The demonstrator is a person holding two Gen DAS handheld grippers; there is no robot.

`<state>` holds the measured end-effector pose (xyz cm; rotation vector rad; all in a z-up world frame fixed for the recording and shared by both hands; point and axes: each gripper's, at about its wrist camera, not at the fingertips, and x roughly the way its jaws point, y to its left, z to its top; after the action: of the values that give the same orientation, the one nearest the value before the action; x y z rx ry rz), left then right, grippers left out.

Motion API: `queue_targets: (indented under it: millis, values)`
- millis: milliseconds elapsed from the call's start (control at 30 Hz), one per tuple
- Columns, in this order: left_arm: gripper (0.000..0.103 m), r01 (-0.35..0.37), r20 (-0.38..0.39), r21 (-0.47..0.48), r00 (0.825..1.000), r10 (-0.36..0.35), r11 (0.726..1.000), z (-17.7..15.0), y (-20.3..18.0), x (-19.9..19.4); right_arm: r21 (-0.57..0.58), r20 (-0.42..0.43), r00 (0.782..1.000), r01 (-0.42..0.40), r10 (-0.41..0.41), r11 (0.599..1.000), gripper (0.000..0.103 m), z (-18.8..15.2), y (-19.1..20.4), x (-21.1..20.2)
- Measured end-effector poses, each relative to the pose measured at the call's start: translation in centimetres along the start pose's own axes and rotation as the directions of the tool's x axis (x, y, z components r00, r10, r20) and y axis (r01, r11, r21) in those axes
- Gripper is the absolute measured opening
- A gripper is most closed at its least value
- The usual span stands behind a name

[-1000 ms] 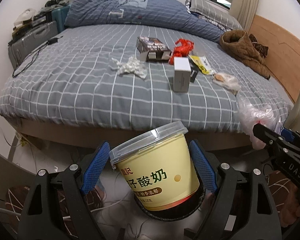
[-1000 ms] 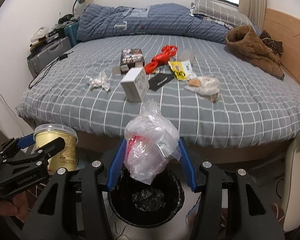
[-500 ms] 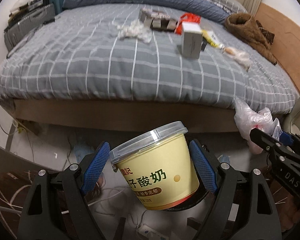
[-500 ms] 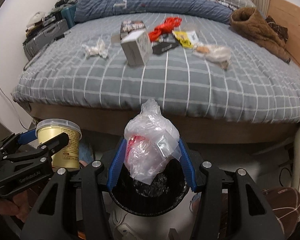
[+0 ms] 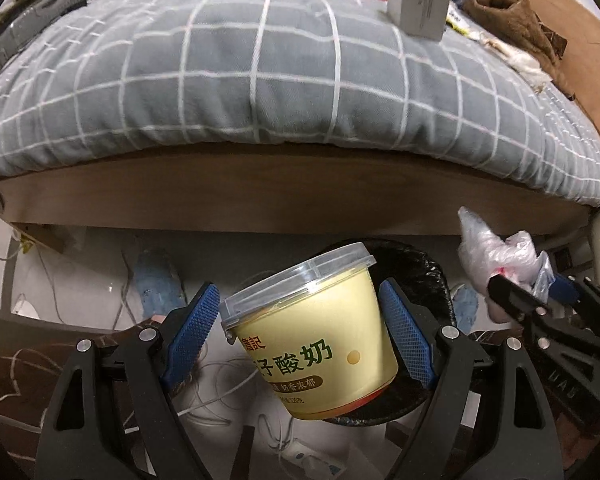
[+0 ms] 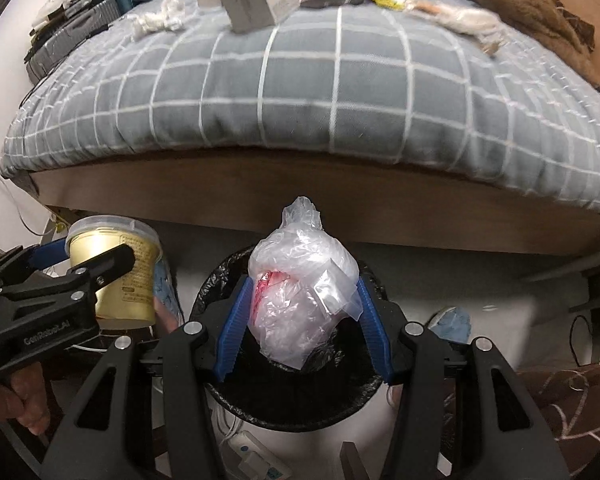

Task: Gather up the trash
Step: 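Open the right tool to drop the plastic bag into the bin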

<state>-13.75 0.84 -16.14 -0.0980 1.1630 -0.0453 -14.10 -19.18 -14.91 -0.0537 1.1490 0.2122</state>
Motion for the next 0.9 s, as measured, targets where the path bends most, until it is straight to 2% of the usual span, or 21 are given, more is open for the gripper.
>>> queue_targets:
  millis: [300,500,533,600,700,800,900]
  values:
    - [0.08,-0.01,-0.056,-0.028,0.998,0.008,1.0,-0.3,1.7,2.9,-0.017,-0.085,0.996,-0.037,0.036,0.999,0.05,-0.3,0.6,3.9]
    - [0.08,-0.01,-0.083,-0.044,0.996,0.006,0.999,0.2,2.5,3.9,-0.056,-0.096,0.993,-0.069,0.064,0.996,0.053,-0.1,1.8,4.7]
    - [0.08,-0.01,-0.086,-0.042,0.996,0.007,0.999,0.4,2.4,4.1,-0.075,-0.085,0.995,-0.066,0.06,0.995,0.056,-0.1,2.0,4.5]
    - [0.08,-0.021,-0.092,-0.042,0.996,0.017,0.999,0.8,2.2,4.2,-0.092,-0.073,0.996,-0.053,0.047,0.994,0.07,0.1,2.4,4.3]
    - [0.08,-0.013,-0.086,-0.042,0.996,0.009,0.999,1.4,1.6,4.2,-0.09,-0.051,0.999,-0.013,0.008,0.996,0.082,0.1,1.7,3.9]
    - [0.08,0.005,-0.081,-0.026,0.997,-0.007,1.0,1.4,0.3,4.0,-0.078,-0.037,0.999,0.023,-0.026,0.997,0.091,0.4,0.4,3.7]
    - [0.08,0.02,-0.081,-0.009,0.997,-0.021,1.0,1.4,-0.8,4.0,-0.049,-0.03,0.998,0.059,-0.061,0.997,0.095,0.5,-1.4,3.4]
